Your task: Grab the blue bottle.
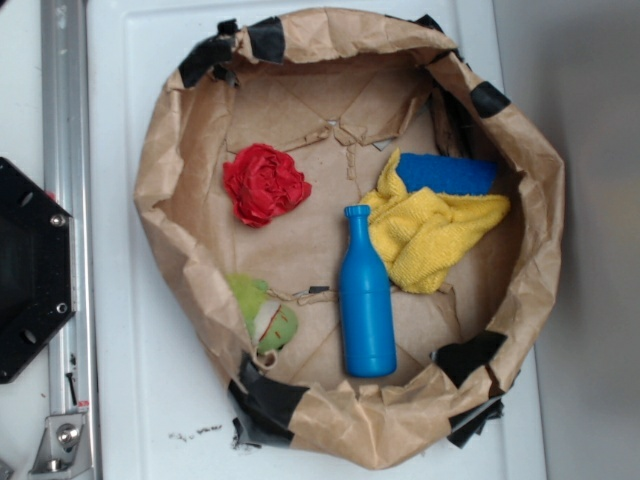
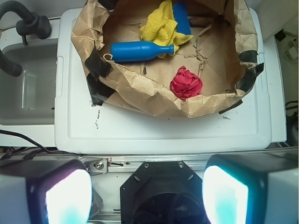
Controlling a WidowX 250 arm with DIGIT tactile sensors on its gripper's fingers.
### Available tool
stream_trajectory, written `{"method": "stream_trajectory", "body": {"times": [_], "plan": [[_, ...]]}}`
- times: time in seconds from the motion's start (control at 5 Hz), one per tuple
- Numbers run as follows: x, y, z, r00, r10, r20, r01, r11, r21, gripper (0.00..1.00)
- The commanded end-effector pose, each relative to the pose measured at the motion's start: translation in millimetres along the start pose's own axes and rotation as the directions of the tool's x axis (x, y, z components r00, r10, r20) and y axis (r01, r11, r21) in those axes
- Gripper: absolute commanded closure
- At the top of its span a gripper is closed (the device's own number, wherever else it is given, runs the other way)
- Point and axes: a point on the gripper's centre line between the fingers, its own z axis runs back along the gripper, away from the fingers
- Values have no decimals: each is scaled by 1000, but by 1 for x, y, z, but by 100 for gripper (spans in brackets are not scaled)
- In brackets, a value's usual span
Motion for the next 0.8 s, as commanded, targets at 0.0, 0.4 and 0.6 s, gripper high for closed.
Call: {"method": "stream_trajectory", "body": {"times": [0.0,0.4,0.6], "plan": [[0,0,0,1000,0,0,0,1000,0,0],[95,39,-76,994,-69,90,65,997,46,0],[130,46,-106,988,-155,7,154,986,58,0]]}}
